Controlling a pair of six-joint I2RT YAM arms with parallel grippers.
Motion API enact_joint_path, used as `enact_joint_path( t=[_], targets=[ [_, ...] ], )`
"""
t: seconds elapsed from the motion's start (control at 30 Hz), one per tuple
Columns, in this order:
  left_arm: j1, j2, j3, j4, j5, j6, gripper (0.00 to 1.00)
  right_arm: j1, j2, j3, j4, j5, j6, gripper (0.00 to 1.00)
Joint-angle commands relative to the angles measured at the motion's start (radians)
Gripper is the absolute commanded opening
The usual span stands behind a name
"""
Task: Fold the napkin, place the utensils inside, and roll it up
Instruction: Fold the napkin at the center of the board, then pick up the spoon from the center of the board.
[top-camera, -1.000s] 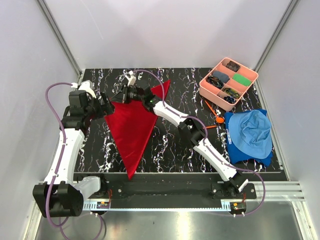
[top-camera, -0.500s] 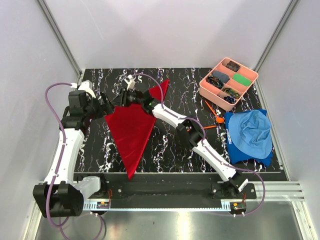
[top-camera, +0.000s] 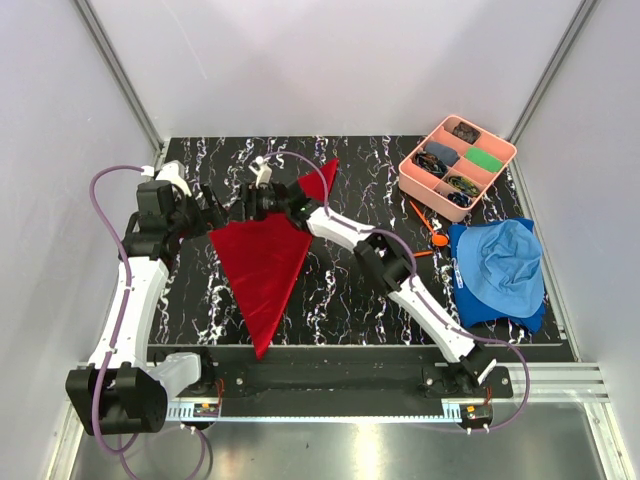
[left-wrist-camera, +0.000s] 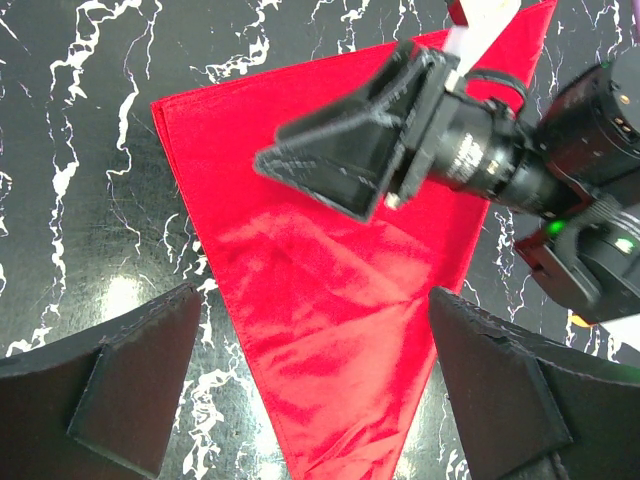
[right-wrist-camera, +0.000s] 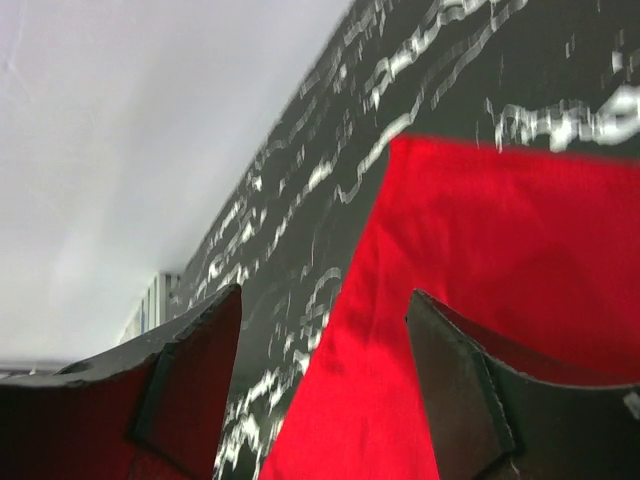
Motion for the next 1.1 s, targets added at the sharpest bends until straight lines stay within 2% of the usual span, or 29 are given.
enact_joint_path(
  t=[0.0,0.07,0.1,0.2,0.3,0.4,0.53,0.6,0.8,0.9,1.07],
  targets=[
    [0.007,-0.020,0.015,0.055,0.031,0.012,0.99,-0.046,-0.289,-0.198,0.032,-0.025,-0.063,0.76],
    [0.007,-0.023,0.013,0.058,0.034,0.012,0.99,-0.071,-0.445,-0.399,0.042,-0.008,-0.100,0.75],
    [0.005,-0.023,0.012,0.058,0.038,0.013,0.99,-0.103,-0.508,-0.559,0.042,0.013,-0.117,0.75],
    [0.007,-0.017,0.008,0.063,0.052,0.010,0.99,-0.163,-0.757,-0.845,0.005,0.106,-0.177,0.75],
    [0.002,-0.015,0.001,0.069,0.067,0.012,0.99,-0.270,-0.953,-1.039,-0.144,0.205,-0.244,0.76],
    [-0.012,-0.020,-0.004,0.075,0.067,0.015,0.99,-0.380,-1.078,-1.134,-0.391,0.329,-0.385,0.78],
    [-0.044,-0.021,-0.010,0.078,0.061,0.019,0.99,-0.473,-1.135,-1.150,-0.602,0.556,-0.563,0.79],
    [-0.068,-0.018,-0.011,0.078,0.061,0.021,0.99,-0.512,-1.138,-1.154,-0.653,0.587,-0.603,0.78],
    [-0.075,-0.018,-0.011,0.078,0.060,0.022,0.99,-0.571,-1.077,-1.151,-0.682,0.648,-0.709,0.75],
    [-0.076,-0.021,-0.013,0.078,0.060,0.022,0.99,-0.586,-1.018,-1.136,-0.692,0.732,-0.735,0.74],
    [-0.076,-0.018,-0.010,0.080,0.066,0.022,0.99,-0.626,-0.954,-1.132,-0.686,0.745,-0.758,0.73]
  ],
)
